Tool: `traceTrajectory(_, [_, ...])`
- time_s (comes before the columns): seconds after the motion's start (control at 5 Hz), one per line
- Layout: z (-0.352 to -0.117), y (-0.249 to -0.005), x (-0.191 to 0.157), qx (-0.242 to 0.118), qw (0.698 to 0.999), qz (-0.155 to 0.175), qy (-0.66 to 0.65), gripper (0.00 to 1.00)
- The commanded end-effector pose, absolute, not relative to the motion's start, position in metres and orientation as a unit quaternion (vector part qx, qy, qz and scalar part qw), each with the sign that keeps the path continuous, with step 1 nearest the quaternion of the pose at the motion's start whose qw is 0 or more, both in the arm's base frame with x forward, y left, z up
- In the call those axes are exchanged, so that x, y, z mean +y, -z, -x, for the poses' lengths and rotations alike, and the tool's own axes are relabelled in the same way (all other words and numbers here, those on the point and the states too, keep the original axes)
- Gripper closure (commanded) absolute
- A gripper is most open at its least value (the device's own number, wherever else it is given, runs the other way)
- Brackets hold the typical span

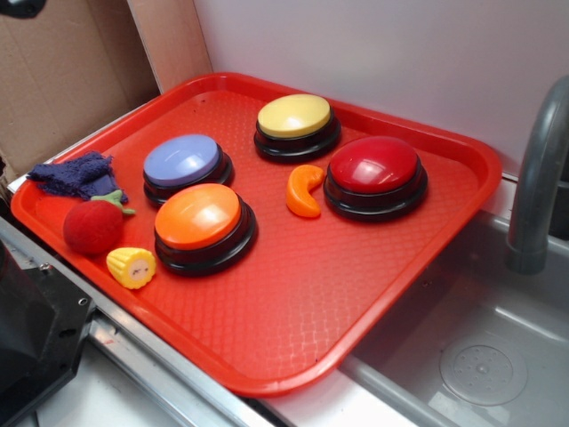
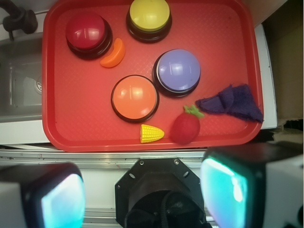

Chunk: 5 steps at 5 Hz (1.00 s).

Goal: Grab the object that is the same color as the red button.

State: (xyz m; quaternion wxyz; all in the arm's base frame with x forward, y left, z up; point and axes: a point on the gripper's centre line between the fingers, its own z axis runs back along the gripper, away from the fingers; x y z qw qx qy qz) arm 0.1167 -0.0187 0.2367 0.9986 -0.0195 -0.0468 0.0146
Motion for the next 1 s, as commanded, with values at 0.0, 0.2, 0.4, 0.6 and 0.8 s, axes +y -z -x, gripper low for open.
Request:
traceTrajectory(0.0, [-0.117,-0.237,-0.019,-0.047,0.999,0.020,-0.015,0.00])
traceTrajectory(0.2, [-0.115,-0.230,-0.012,-0.051,0.999,0.019,0.004,0.00])
traceTrajectory(0.4, [-0.118,-0.222,-0.007,-0.062,0.998,0.013,0.030,0.00])
traceTrajectory(0.6, [-0.116,-0.208,0.001,-0.062,0.997,0.002,0.047,0.00])
traceTrajectory(0.8, [-0.115,-0.188,0.015,-0.069,0.995,0.021,0.074,0.00])
